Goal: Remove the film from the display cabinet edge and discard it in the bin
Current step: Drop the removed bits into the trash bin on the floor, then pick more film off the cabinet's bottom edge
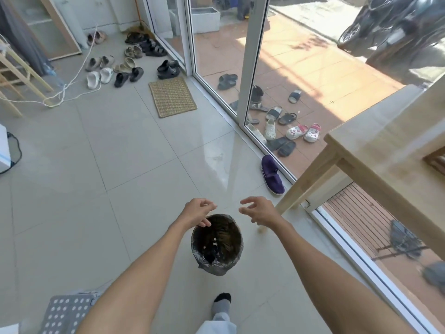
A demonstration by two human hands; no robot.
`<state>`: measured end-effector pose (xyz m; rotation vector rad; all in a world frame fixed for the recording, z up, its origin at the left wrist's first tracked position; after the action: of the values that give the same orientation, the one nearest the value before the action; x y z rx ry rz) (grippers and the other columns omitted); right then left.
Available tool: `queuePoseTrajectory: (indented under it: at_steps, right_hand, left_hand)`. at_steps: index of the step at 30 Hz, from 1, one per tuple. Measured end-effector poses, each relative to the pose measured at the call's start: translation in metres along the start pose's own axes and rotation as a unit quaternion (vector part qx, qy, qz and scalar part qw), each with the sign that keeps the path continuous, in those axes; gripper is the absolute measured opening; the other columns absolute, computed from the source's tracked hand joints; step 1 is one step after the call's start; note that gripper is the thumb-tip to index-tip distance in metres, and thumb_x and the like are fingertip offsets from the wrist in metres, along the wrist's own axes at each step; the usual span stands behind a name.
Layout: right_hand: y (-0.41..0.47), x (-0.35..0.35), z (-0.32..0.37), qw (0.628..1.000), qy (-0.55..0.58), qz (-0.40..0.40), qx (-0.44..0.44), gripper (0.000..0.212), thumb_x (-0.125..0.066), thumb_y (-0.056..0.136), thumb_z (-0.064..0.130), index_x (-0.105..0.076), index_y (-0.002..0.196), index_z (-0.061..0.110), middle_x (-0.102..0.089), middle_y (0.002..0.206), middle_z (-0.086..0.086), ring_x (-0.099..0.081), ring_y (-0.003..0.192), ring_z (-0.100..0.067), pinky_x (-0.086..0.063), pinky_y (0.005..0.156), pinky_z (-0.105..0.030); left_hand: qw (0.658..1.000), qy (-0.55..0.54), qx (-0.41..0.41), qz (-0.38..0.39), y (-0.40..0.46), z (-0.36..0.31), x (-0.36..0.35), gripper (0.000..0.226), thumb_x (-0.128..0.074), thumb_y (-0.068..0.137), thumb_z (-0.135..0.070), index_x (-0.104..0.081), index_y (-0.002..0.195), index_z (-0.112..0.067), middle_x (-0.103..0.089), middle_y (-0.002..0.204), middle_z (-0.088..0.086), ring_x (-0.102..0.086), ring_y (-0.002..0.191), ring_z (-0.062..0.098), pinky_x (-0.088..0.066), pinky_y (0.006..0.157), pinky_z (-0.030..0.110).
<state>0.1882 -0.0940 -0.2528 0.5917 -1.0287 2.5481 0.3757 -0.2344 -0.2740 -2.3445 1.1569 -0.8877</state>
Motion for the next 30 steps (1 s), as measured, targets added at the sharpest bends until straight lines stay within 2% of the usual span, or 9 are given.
queuePoseTrajectory:
  at_steps: [6, 9, 13, 16, 18, 20, 23, 27, 30]
  right_hand:
    - [-0.033, 0.052, 0.008, 0.996, 0.048, -0.067, 0.028, 0.030, -0.068, 0.089, 0.046, -0.068, 0.115, 0.031, -0.073, 0.099, 0.001, -0.061, 0.062, -0.014, -0.050, 0.053, -0.025]
    - [-0.056, 0.082, 0.008, 0.993, 0.059, -0.092, 0.039, 0.030, -0.067, 0.091, 0.046, -0.067, 0.116, 0.029, -0.072, 0.101, 0.004, -0.061, 0.063, -0.014, -0.048, 0.052, -0.021]
    - [-0.092, 0.129, 0.004, 0.987, 0.068, -0.134, 0.060, 0.032, -0.071, 0.090, 0.037, -0.072, 0.119, 0.022, -0.075, 0.105, -0.006, -0.057, 0.057, -0.009, -0.041, 0.042, -0.013]
    - [-0.128, 0.169, -0.003, 0.985, 0.072, -0.146, 0.064, 0.032, -0.072, 0.091, 0.031, -0.072, 0.120, 0.018, -0.074, 0.114, -0.010, -0.059, 0.064, -0.014, -0.045, 0.048, -0.018]
    - [-0.151, 0.196, -0.009, 0.984, 0.081, -0.147, 0.067, 0.034, -0.071, 0.092, 0.028, -0.070, 0.123, 0.016, -0.072, 0.120, -0.010, -0.060, 0.068, -0.016, -0.047, 0.053, -0.021]
    - [-0.174, 0.219, -0.019, 0.980, 0.084, -0.163, 0.074, 0.037, -0.072, 0.091, 0.026, -0.069, 0.126, 0.015, -0.071, 0.121, -0.009, -0.057, 0.060, -0.010, -0.046, 0.051, -0.019]
    - [-0.205, 0.250, -0.041, 0.968, 0.129, -0.197, 0.084, 0.034, -0.073, 0.090, 0.022, -0.069, 0.123, 0.016, -0.072, 0.106, -0.008, -0.054, 0.052, -0.006, -0.043, 0.047, -0.019]
    - [-0.240, 0.280, -0.077, 0.959, 0.111, -0.253, 0.060, 0.036, -0.073, 0.090, 0.029, -0.068, 0.124, 0.022, -0.071, 0.112, -0.005, -0.058, 0.057, -0.004, -0.046, 0.049, -0.016]
    - [-0.262, 0.298, -0.104, 0.945, 0.114, -0.305, 0.041, 0.032, -0.074, 0.090, 0.028, -0.070, 0.121, 0.020, -0.073, 0.113, -0.006, -0.056, 0.053, -0.011, -0.046, 0.048, -0.020]
  left_hand:
    - [0.996, 0.028, -0.083, 0.016, -0.009, -0.075, -0.009, 0.026, -0.064, 0.095, -0.041, -0.064, 0.113, -0.022, -0.062, 0.120, -0.003, -0.076, 0.063, 0.018, -0.058, 0.058, 0.025]
    - [0.991, 0.050, -0.118, 0.024, -0.015, -0.110, -0.018, 0.036, -0.065, 0.094, -0.042, -0.066, 0.120, -0.017, -0.064, 0.123, -0.002, -0.076, 0.064, 0.017, -0.056, 0.060, 0.025]
    - [0.985, 0.063, -0.156, 0.026, -0.024, -0.159, -0.032, 0.037, -0.068, 0.092, -0.042, -0.067, 0.119, -0.017, -0.066, 0.123, 0.000, -0.075, 0.061, 0.017, -0.054, 0.058, 0.024]
    - [0.975, 0.089, -0.200, 0.025, -0.039, -0.207, -0.053, 0.033, -0.069, 0.091, -0.040, -0.069, 0.117, -0.018, -0.069, 0.117, 0.001, -0.072, 0.056, 0.015, -0.053, 0.057, 0.024]
    - [0.963, 0.102, -0.250, 0.024, -0.053, -0.243, -0.072, 0.024, -0.070, 0.091, -0.039, -0.070, 0.109, -0.023, -0.070, 0.112, -0.003, -0.069, 0.055, 0.012, -0.054, 0.054, 0.023]
    - [0.945, 0.120, -0.303, 0.031, -0.067, -0.277, -0.095, 0.021, -0.071, 0.092, -0.037, -0.071, 0.108, -0.023, -0.071, 0.110, -0.004, -0.067, 0.057, 0.008, -0.054, 0.051, 0.021]
    - [0.915, 0.150, -0.372, 0.046, -0.086, -0.325, -0.137, 0.021, -0.071, 0.093, -0.030, -0.074, 0.110, -0.018, -0.073, 0.110, 0.001, -0.065, 0.066, 0.003, -0.052, 0.050, 0.017]
    - [0.886, 0.178, -0.424, 0.061, -0.113, -0.369, -0.195, 0.027, -0.072, 0.093, -0.027, -0.073, 0.115, -0.012, -0.072, 0.112, -0.001, -0.071, 0.086, 0.021, -0.060, 0.071, 0.033]
    - [0.861, 0.209, -0.455, 0.084, -0.123, -0.391, -0.230, 0.027, -0.070, 0.094, -0.028, -0.072, 0.117, -0.013, -0.069, 0.113, -0.005, -0.069, 0.061, 0.013, -0.056, 0.057, 0.023]
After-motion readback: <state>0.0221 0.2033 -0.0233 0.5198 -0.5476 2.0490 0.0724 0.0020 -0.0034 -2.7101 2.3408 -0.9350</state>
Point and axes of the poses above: each hand's wrist, its own y-axis towards the middle knuckle, its own x-axis out of the back of the hand, z = x × y, the point moved 3 cm from there along y, towards the middle knuckle
